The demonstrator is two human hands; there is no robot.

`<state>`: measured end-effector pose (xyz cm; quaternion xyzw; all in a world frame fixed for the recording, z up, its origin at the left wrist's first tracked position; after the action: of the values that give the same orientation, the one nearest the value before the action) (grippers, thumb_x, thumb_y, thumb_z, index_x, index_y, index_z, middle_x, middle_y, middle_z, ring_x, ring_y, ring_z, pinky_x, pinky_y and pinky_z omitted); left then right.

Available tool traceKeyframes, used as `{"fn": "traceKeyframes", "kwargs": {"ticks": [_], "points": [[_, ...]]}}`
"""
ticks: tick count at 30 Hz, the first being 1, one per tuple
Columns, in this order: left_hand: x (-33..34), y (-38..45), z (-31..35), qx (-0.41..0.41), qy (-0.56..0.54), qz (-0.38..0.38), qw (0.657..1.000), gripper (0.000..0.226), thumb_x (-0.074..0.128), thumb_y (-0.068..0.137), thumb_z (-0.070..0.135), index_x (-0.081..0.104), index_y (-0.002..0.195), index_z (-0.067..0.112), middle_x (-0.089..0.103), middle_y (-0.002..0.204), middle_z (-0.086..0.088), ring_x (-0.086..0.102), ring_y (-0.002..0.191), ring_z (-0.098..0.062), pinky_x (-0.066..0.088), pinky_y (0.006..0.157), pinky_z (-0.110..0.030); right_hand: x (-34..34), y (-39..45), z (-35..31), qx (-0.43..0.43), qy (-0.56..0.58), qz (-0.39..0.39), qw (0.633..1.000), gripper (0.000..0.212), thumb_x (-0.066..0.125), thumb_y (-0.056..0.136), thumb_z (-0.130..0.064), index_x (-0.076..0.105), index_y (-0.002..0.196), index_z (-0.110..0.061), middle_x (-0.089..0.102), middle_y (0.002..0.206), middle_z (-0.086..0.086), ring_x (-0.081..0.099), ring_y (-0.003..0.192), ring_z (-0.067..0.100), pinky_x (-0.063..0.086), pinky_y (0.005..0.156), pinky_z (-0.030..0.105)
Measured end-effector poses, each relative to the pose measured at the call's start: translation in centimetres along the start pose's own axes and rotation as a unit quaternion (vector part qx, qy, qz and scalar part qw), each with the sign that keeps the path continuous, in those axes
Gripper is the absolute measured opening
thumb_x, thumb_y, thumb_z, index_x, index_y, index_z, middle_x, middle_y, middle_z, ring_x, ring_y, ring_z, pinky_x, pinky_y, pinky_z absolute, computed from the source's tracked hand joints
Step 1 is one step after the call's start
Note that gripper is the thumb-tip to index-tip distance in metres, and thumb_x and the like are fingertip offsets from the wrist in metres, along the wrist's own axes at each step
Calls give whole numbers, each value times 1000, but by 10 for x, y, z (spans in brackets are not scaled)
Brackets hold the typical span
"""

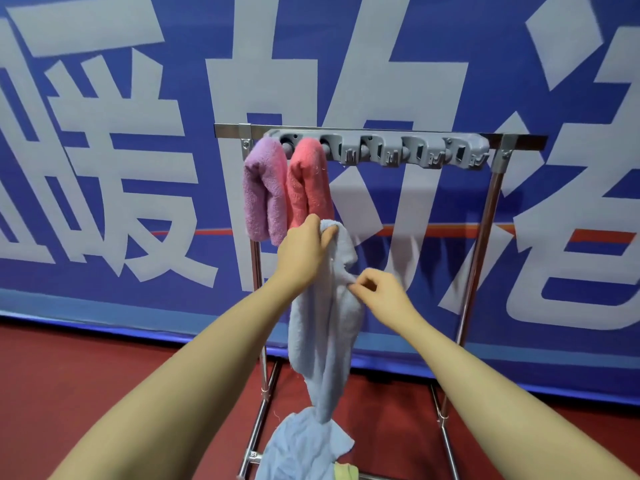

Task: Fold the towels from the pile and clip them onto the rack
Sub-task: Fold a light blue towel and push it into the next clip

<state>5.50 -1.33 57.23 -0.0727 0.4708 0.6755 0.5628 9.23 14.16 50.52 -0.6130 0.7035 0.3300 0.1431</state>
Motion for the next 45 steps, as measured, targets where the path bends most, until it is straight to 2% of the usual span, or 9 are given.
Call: {"fn": "traceKeyframes", "kwargs": {"ticks": [3,11,15,19,27,30,33,38,45], "points": [[-3,6,-9,-13,60,-26,998,38,40,96,44,39,80,10,60,84,-15,54,81,-35,33,60,-35,-14,3,-5,5,54,36,998,24,54,92,-19,47,74,-6,46,62,2,41,59,13,39,58,31],[-10,8,-16,103,157,-118,975,62,51,79,68,40,112,17,55,93,-4,51,85,-25,39,79,-40,-37,6,-12,-15,62,139,988,29,44,98,-31,43,77,-11,40,57,3,34,54,13,32,52,31],[-9,8,-24,155,208,-132,957,33,63,82,34,44,101,15,45,90,-5,46,87,-27,26,69,-33,-45,4,-14,-42,-23,177,983,23,47,97,-33,47,79,-18,55,65,2,51,63,17,42,65,34],[-12,7,-28,135,119,-108,978,2,52,88,14,53,90,13,50,87,-8,50,82,-28,40,63,-37,-47,2,-22,-66,-7,193,979,17,48,98,-24,52,83,-16,60,72,0,55,67,17,46,66,36],[-18,2,16,123,-96,-118,981,26,45,79,-5,51,102,5,62,97,-6,54,83,-19,42,70,-28,-25,3,-57,-81,42,50,995,31,35,101,-14,53,124,-24,51,93,-6,44,81,12,34,67,8],[-20,6,19,116,-122,-116,979,26,49,79,-3,45,103,7,59,98,-5,58,86,-20,48,74,-31,-19,5,-59,-82,-28,30,996,35,42,99,-32,45,133,-25,55,115,-4,45,109,18,33,84,15],[-22,7,16,121,-129,-127,976,30,48,75,-8,45,102,6,59,98,-6,60,92,-22,50,79,-35,-18,13,-49,-96,-160,49,981,42,59,86,-39,49,125,-28,50,104,-8,46,104,15,36,93,39],[-22,-4,13,143,-135,-134,971,24,57,80,1,45,101,6,62,91,-2,61,85,-18,50,76,-32,-14,14,-54,-120,-181,136,967,15,56,91,-33,51,78,-26,48,81,-8,48,84,15,14,70,30],[-3,-34,-18,71,-16,-98,993,29,58,78,17,48,105,15,58,93,5,55,86,-23,37,81,-37,-20,12,-58,-102,-86,185,974,15,51,94,-23,59,85,-13,51,85,-5,39,82,9,19,76,30]]}}
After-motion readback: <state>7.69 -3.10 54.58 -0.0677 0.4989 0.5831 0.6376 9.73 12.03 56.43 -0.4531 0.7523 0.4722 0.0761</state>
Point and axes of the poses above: each hand's wrist, its own y-axis towards the middle knuckle, its own x-axis out of the palm, z = x × y, the point moved 2 cm from there along y, towards the middle knuckle
